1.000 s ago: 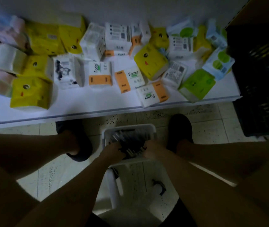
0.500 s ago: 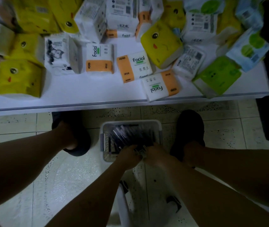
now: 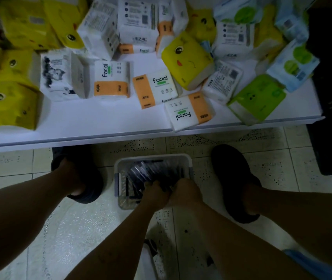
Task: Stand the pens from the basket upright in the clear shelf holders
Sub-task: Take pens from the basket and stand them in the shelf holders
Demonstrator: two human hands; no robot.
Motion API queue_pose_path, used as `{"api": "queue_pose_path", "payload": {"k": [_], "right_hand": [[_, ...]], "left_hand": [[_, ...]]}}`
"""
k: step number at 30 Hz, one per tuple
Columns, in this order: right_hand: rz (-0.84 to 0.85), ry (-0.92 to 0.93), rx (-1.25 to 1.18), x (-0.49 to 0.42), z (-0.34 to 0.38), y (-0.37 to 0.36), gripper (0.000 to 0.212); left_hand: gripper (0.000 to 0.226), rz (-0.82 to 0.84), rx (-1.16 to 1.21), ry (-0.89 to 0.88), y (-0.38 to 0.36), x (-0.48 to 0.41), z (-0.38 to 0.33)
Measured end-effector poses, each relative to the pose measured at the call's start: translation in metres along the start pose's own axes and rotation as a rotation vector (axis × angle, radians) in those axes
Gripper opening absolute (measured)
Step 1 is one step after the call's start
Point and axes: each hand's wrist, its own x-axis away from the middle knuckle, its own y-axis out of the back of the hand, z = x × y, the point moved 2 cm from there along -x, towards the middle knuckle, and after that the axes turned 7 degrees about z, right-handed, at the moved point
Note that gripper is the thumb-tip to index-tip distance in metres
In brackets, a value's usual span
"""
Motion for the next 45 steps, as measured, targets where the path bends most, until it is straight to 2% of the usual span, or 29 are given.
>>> {"api": "queue_pose_path", "payload": {"k": [2, 5, 6, 8, 10, 12, 16, 18, 20, 24, 25, 27, 29, 33, 37, 41, 45], "right_hand": [[-0.019, -0.023, -0.046, -0.002, -0.001, 0.005, 0.014], [-0.045, -0.04, -0.13, -0.002, -0.005, 0.011, 0.033], [-0.038, -0.033, -0.149, 0.0, -0.006, 0.012, 0.032], [-0.01, -0.017, -0.185, 0.003, -0.01, 0.011, 0.007], [0.027, 0.012, -0.235, 0.007, -0.014, 0.01, 0.021], [0.074, 0.026, -0.293, 0.011, -0.016, 0.008, 0.029], [0.094, 0.06, -0.295, 0.02, -0.016, 0.015, 0.012], [0.072, 0.087, -0.292, 0.025, -0.012, 0.027, 0.013], [0.015, 0.135, -0.296, 0.035, -0.005, 0.046, 0.02], [-0.106, 0.267, -0.401, 0.071, 0.011, 0.089, 0.014], [-0.145, 0.277, -0.407, 0.081, 0.014, 0.099, 0.014], [-0.219, 0.326, -0.411, 0.105, 0.023, 0.117, 0.01], [-0.301, 0.412, -0.407, 0.129, 0.033, 0.134, 0.005], [-0.517, 0.556, -0.322, 0.187, 0.051, 0.165, 0.019], [-0.639, 0.732, -0.377, 0.243, 0.071, 0.195, 0.01], [-0.78, 0.917, -0.395, 0.313, 0.091, 0.228, 0.022], [-0.873, 1.002, -0.392, 0.376, 0.107, 0.254, 0.014]], "left_hand": [[0.039, -0.02, 0.007, -0.032, -0.002, 0.0, -0.003], [0.032, -0.121, 0.056, -0.042, -0.002, 0.005, -0.006], [0.029, -0.18, 0.082, -0.02, -0.001, 0.007, -0.004], [0.021, -0.307, 0.146, 0.02, 0.002, 0.013, 0.0], [0.018, -0.395, 0.195, 0.043, 0.004, 0.02, 0.004], [0.016, -0.432, 0.253, 0.051, 0.008, 0.027, 0.005], [0.014, -0.467, 0.27, -0.017, 0.02, 0.041, -0.011], [0.014, -0.466, 0.311, -0.059, 0.029, 0.051, -0.023], [0.014, -0.438, 0.363, -0.125, 0.041, 0.064, -0.038], [0.031, -0.407, 0.416, -0.295, 0.073, 0.104, -0.071], [0.031, -0.407, 0.402, -0.31, 0.08, 0.115, -0.077], [0.016, -0.412, 0.368, -0.365, 0.096, 0.139, -0.089], [0.003, -0.453, 0.353, -0.449, 0.111, 0.165, -0.103], [0.014, -0.614, 0.313, -0.629, 0.144, 0.221, -0.131], [0.025, -0.669, 0.173, -0.81, 0.174, 0.286, -0.158], [0.02, -0.784, 0.248, -0.965, 0.196, 0.354, -0.185], [0.031, -0.784, 0.32, -1.125, 0.215, 0.416, -0.209]]}}
